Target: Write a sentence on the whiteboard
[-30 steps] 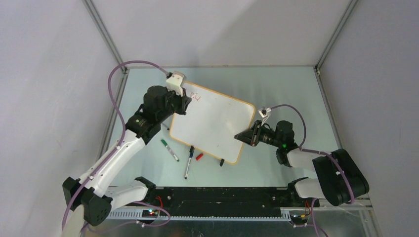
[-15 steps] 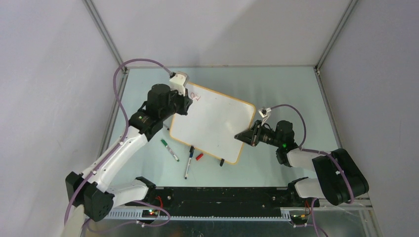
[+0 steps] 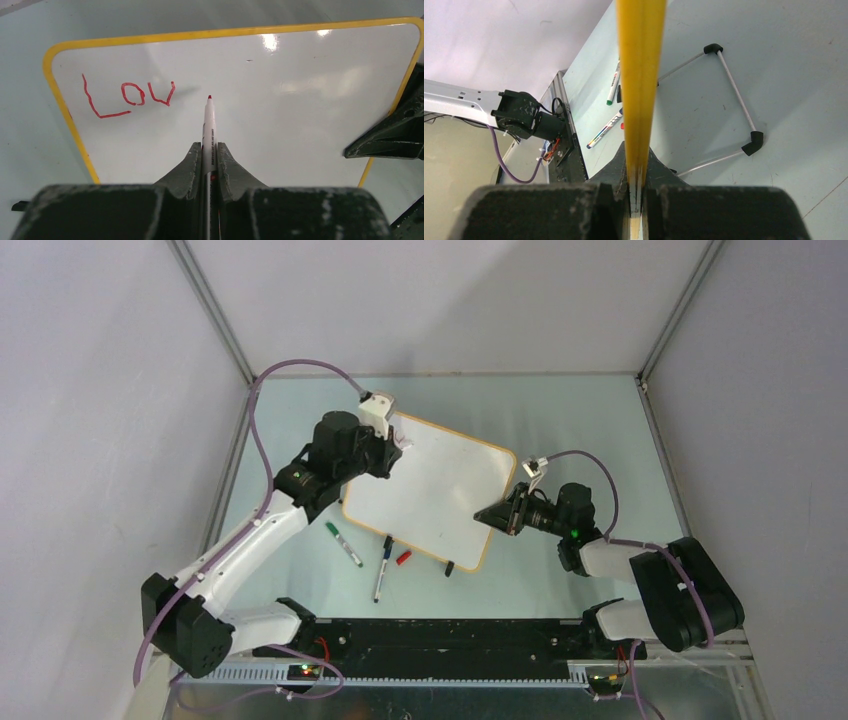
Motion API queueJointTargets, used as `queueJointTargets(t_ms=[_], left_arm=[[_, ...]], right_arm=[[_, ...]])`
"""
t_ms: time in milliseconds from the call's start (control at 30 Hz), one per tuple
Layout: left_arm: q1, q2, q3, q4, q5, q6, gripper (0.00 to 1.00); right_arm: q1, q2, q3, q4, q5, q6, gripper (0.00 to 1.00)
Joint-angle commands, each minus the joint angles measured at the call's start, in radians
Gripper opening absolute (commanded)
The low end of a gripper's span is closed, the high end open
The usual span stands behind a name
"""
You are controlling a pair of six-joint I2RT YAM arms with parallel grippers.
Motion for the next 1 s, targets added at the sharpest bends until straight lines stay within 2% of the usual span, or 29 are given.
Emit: queueJointTargets(t_ms=[0,500,967], left_arm=[[-0.009,-0.003,0.025,0.026,-0.004,-0.001,0.00],[-0.009,0.008,0.016,0.057,-0.092,-0.031,0.00],[-0.008,0.026,0.021,0.062,-0.095,-0.032,0.00]], right_arm=[[-0.002,0.005,0.020,-0.013,0.019,-0.082,0.00],[-0.002,-0.013,0.020,-0.032,0.024,-0.092,0.00],[-0.004,-0.007,0.021,-0.012,0.015,-0.080,0.00]])
